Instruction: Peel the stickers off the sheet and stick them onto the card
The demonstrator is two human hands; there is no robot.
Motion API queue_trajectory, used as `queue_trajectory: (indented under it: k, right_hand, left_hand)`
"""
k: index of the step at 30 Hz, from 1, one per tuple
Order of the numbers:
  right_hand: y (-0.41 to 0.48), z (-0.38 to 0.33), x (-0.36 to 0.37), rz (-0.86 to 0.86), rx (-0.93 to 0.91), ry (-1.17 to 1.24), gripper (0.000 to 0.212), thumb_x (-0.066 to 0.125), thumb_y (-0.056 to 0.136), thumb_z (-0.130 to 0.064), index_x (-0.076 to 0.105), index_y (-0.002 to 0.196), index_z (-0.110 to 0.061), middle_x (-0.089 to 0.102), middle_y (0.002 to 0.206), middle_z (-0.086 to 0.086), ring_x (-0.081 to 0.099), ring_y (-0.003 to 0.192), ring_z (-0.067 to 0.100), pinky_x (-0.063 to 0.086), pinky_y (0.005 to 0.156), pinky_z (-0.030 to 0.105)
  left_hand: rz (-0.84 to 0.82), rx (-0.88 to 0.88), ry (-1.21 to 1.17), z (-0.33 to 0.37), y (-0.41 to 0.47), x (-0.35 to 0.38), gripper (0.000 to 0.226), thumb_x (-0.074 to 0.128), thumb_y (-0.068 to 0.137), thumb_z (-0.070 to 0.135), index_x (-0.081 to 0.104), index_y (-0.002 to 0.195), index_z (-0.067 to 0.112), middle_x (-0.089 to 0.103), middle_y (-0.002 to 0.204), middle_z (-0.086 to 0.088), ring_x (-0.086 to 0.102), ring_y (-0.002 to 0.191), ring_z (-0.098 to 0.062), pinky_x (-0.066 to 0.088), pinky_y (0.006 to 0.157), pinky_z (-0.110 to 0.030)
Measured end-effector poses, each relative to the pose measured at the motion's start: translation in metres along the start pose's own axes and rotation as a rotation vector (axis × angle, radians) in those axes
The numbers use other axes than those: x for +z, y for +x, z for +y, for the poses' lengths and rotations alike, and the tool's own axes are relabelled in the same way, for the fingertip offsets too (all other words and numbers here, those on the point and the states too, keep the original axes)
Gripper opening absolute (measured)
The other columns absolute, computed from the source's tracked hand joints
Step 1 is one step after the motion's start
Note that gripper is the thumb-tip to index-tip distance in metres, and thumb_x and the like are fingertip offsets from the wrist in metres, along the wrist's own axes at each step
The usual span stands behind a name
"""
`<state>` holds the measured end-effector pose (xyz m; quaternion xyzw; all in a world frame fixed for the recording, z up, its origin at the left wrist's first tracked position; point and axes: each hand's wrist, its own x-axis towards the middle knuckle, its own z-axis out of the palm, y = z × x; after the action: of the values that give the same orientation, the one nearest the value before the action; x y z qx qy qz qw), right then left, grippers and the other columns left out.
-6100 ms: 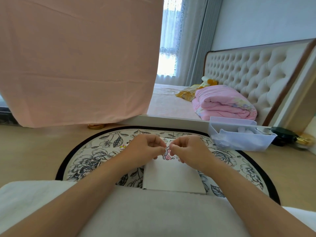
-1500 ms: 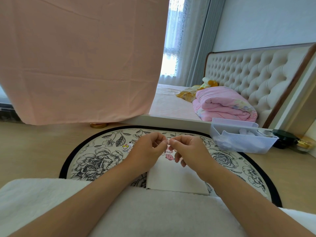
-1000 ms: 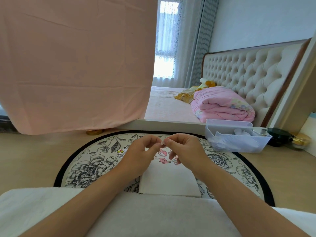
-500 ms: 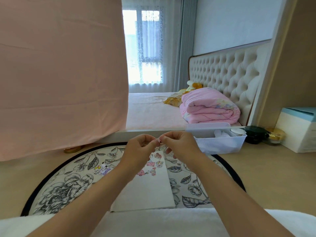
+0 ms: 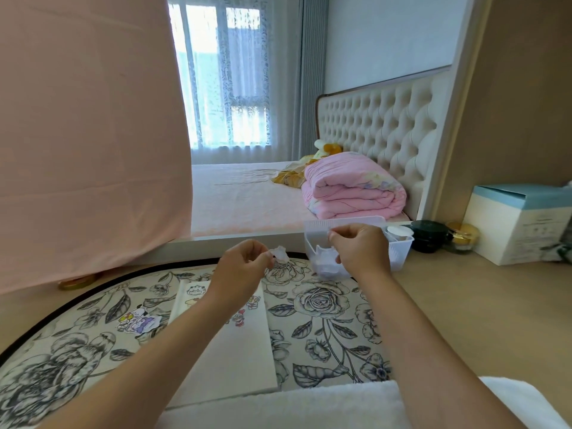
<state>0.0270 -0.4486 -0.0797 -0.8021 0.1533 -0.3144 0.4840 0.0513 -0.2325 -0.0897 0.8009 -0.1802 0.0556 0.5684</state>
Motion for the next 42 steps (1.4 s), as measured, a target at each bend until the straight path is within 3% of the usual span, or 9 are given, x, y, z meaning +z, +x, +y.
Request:
queue_trajectory:
  k: [6, 11, 17, 20, 23, 27, 34, 38, 42]
  right_hand:
    - [0.001, 0.003, 0.005, -0.051, -0.059, -0.176, 0.008, 0.072, 0.09, -0.028, 0.077, 0.097, -0.027, 0.075, 0.094, -0.012, 0.07, 0.083, 0.017, 0.058, 0.08, 0.037]
    - [-0.004, -0.01, 0.008, -0.071, -0.102, -0.293, 0.019, 0.066, 0.093, -0.022, 0.075, 0.109, -0.026, 0.075, 0.109, -0.01, 0.069, 0.095, 0.016, 0.055, 0.081, 0.032]
    - [-0.031, -0.039, 0.032, -0.249, -0.24, -0.209, 0.018, 0.067, 0.093, -0.019, 0.075, 0.106, -0.028, 0.074, 0.106, -0.012, 0.06, 0.064, 0.005, 0.056, 0.069, 0.029]
    - [-0.053, -0.054, 0.05, -0.479, -0.272, -0.032, 0.026, 0.071, 0.091, -0.01, 0.074, 0.108, -0.029, 0.073, 0.1, -0.013, 0.058, 0.057, -0.004, 0.051, 0.063, 0.023]
    - [-0.067, -0.061, 0.061, -0.59, -0.305, 0.038, 0.031, 0.073, 0.088, -0.005, 0.072, 0.105, -0.031, 0.073, 0.095, -0.011, 0.06, 0.055, 0.006, 0.059, 0.062, 0.028]
    - [-0.076, -0.066, 0.067, -0.612, -0.324, 0.094, 0.036, 0.071, 0.086, 0.001, 0.073, 0.094, -0.034, 0.073, 0.095, -0.01, 0.062, 0.058, 0.015, 0.061, 0.067, 0.037]
    - [-0.081, -0.074, 0.065, -0.627, -0.296, 0.102, 0.01, 0.079, 0.084, -0.008, 0.078, 0.09, -0.016, 0.067, 0.061, -0.022, 0.061, 0.056, 0.011, 0.049, 0.059, 0.015]
    - [-0.08, -0.076, 0.068, -0.618, -0.194, 0.223, 0.007, 0.081, 0.082, -0.007, 0.078, 0.087, -0.01, 0.077, 0.083, 0.001, 0.064, 0.057, 0.018, 0.049, 0.056, 0.019]
    - [-0.081, -0.077, 0.067, -0.593, -0.053, 0.321, 0.009, 0.082, 0.081, -0.007, 0.076, 0.087, -0.007, 0.075, 0.078, 0.007, 0.066, 0.057, 0.018, 0.045, 0.049, 0.023]
  left_hand:
    - [-0.011, 0.01, 0.05, -0.008, -0.01, -0.008, 0.018, 0.062, 0.095, 0.021, 0.065, 0.078, 0.025, 0.072, 0.081, -0.005, 0.062, 0.068, -0.025, 0.044, 0.05, -0.025]
    - [-0.006, 0.006, 0.099, -0.01, -0.024, -0.029, 0.016, 0.062, 0.096, 0.02, 0.066, 0.081, 0.022, 0.073, 0.078, 0.004, 0.063, 0.07, -0.029, 0.053, 0.062, -0.041]
    - [0.011, -0.028, 0.057, -0.015, -0.035, -0.051, 0.013, 0.062, 0.096, 0.017, 0.067, 0.084, 0.017, 0.074, 0.08, 0.003, 0.065, 0.067, -0.013, 0.048, 0.054, -0.021]
    - [-0.015, -0.083, -0.053, -0.015, -0.038, -0.061, 0.014, 0.061, 0.097, 0.013, 0.066, 0.084, 0.012, 0.075, 0.08, -0.002, 0.065, 0.065, -0.011, 0.046, 0.054, -0.023]
    - [-0.051, -0.179, -0.206, -0.016, -0.039, -0.07, 0.019, 0.058, 0.096, 0.009, 0.065, 0.079, 0.012, 0.072, 0.075, -0.002, 0.064, 0.066, -0.017, 0.045, 0.054, -0.027]
    - [-0.146, -0.314, -0.405, -0.016, -0.037, -0.076, 0.019, 0.049, 0.095, 0.007, 0.059, 0.08, 0.011, 0.067, 0.071, -0.004, 0.061, 0.063, -0.021, 0.043, 0.051, -0.027]
    - [-0.421, -0.41, -0.621, -0.021, -0.039, -0.083, 0.016, 0.056, 0.079, 0.022, 0.057, 0.09, 0.01, 0.061, 0.078, -0.005, 0.055, 0.064, -0.02, 0.042, 0.062, -0.032]
    - [-0.481, -0.485, -0.702, -0.024, -0.037, -0.087, 0.018, 0.057, 0.078, 0.032, 0.06, 0.084, 0.016, 0.062, 0.083, -0.003, 0.057, 0.068, -0.02, 0.041, 0.067, -0.033]
    - [-0.465, -0.523, -0.883, -0.028, -0.035, -0.09, 0.043, 0.047, 0.085, 0.05, 0.064, 0.092, 0.012, 0.063, 0.086, -0.007, 0.057, 0.071, -0.025, 0.039, 0.066, -0.035]
